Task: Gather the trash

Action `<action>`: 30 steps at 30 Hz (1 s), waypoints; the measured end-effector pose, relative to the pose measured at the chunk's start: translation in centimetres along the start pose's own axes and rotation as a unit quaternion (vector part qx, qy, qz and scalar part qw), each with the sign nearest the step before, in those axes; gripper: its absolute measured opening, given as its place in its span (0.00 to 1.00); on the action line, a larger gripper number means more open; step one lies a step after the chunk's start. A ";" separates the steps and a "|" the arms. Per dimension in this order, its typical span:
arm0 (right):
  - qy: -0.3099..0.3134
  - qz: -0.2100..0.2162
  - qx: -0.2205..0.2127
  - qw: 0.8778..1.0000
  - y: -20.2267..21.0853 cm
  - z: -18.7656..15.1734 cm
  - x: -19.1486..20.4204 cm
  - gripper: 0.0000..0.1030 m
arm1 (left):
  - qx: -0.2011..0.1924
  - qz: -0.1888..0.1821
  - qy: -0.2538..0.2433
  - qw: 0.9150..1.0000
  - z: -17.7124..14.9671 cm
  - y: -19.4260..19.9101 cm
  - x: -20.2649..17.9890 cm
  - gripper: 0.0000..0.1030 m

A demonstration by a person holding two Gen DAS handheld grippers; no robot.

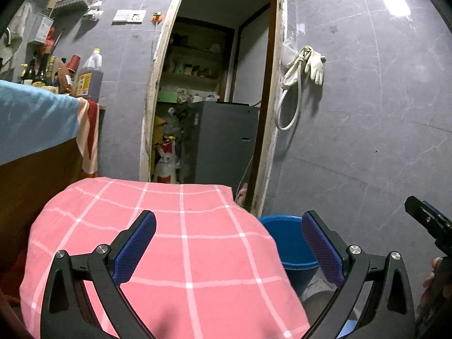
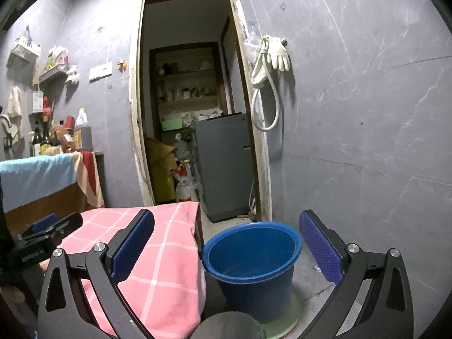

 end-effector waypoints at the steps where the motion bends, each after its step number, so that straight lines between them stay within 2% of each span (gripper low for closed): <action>1: 0.000 -0.001 0.000 1.000 0.2 -0.2 0.1 1.00 | 0.001 0.002 -0.001 1.000 -0.2 0.2 0.1 0.98; 20: 0.002 -0.022 0.011 1.000 2.4 -4.5 1.6 1.00 | 0.025 0.041 0.010 0.999 -4.0 2.6 1.6 0.98; 30: -0.001 -0.028 0.011 1.000 2.4 -5.4 1.4 1.00 | 0.033 0.045 0.016 0.998 -5.1 2.8 1.7 0.98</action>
Point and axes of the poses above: each gripper's, at about its wrist camera, not at the fingertips, and y roughly against the way its jaws point, x to its left, z to its top, the point moved 4 cm from there along -y, roughly the way its jaws point, and after that the axes turned 9 degrees about -y, right-handed, at the moved point
